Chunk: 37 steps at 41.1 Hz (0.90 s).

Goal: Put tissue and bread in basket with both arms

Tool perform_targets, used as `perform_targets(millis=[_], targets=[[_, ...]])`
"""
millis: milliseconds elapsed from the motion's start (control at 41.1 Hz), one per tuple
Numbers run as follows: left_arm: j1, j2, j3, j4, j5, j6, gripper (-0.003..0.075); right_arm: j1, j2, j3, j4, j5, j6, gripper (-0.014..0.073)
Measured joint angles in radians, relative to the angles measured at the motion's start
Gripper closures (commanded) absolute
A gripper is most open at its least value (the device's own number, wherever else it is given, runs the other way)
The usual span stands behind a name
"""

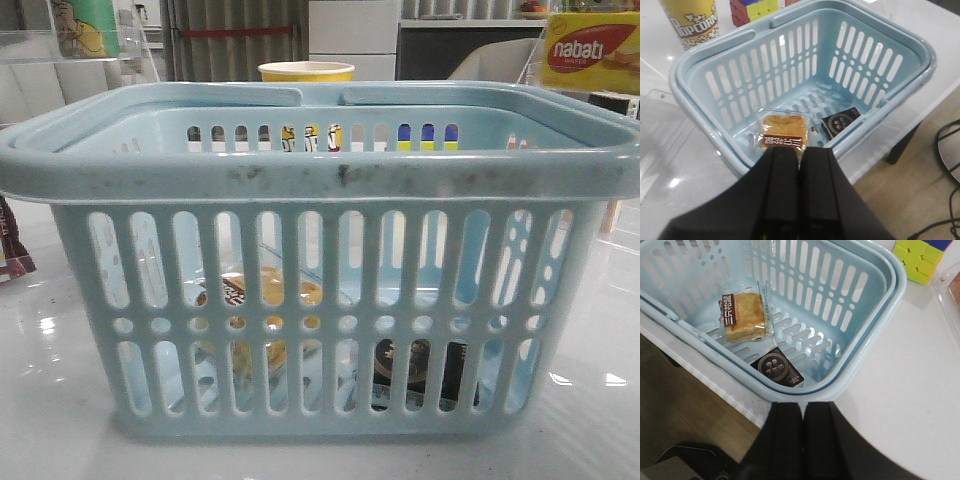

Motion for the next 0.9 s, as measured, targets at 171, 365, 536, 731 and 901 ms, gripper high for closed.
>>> perform_targets(millis=[171, 365, 536, 731, 901], targets=[[0.185, -0.094, 0.112, 0.003, -0.147, 0.0, 0.0627, 0.0, 0.0, 0.0, 0.0, 0.002, 0.0, 0.0545], [0.413, -0.312, 0.392, 0.005, -0.485, 0.0, 0.0627, 0.0, 0.0, 0.0, 0.0, 0.002, 0.0, 0.0545], [0.56, -0.537, 0.644, 0.005, -0.647, 0.0, 0.0627, 0.0, 0.0, 0.0, 0.0, 0.004, 0.0, 0.0545], [0.653, -0.646, 0.816, 0.005, -0.723, 0.0, 0.0627, 0.0, 0.0, 0.0, 0.0, 0.006, 0.0, 0.0545], [0.66, -0.675, 0.839, 0.005, -0.79, 0.0, 0.0627, 0.0, 0.0, 0.0, 0.0, 0.006, 0.0, 0.0545]])
